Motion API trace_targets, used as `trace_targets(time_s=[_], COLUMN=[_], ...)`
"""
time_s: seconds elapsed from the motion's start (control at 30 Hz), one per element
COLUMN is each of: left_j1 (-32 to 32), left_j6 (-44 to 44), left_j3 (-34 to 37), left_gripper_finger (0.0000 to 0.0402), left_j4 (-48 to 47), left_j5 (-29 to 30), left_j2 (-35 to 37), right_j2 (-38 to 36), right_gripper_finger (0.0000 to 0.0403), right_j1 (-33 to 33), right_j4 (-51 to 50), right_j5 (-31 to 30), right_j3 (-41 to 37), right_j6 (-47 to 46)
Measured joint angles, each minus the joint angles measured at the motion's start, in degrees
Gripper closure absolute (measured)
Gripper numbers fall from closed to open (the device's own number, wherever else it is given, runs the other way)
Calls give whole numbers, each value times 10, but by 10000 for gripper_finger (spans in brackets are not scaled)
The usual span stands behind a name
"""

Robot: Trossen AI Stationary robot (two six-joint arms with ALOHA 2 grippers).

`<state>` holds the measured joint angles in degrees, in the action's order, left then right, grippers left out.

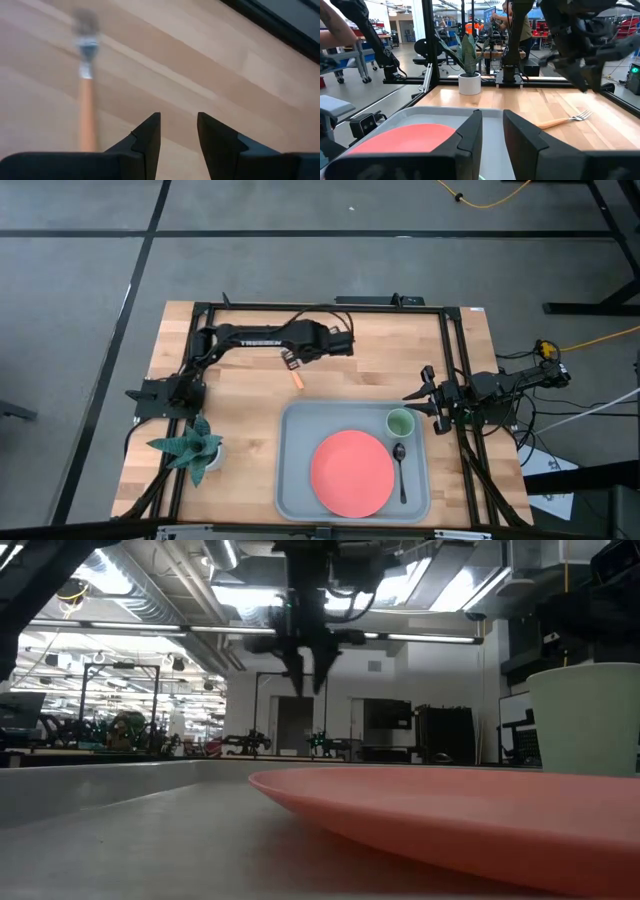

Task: Pick and place plate/cup/fork/spoon on tray
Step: Put the orange fork on the gray serving tray to the left of the pink plate

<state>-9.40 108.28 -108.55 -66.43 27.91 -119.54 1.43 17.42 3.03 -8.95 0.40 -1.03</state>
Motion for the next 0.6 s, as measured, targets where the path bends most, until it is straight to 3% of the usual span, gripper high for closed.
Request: trace_targets(time_s=[0.1, 0.23, 0.47, 0.6], left_j1=[-5, -19, -19, -19], left_j6=[40, 31, 82, 100], left_j3=[-11, -10, 49, 91], left_gripper_finger=[279, 279, 279, 279], left_j4=[-52, -56, -48, -43], left_j5=[-9, -16, -82, -91], left_j2=[0, -1, -12, -12], right_j2=[0, 0, 0, 0], right_gripper_finger=[320, 320, 320, 320], right_j1=[0, 0, 0, 0], right_j4=[0, 0, 0, 0], right_j5=[0, 0, 0, 0], right_j3=[0, 0, 0, 0], right_j6=[0, 0, 0, 0])
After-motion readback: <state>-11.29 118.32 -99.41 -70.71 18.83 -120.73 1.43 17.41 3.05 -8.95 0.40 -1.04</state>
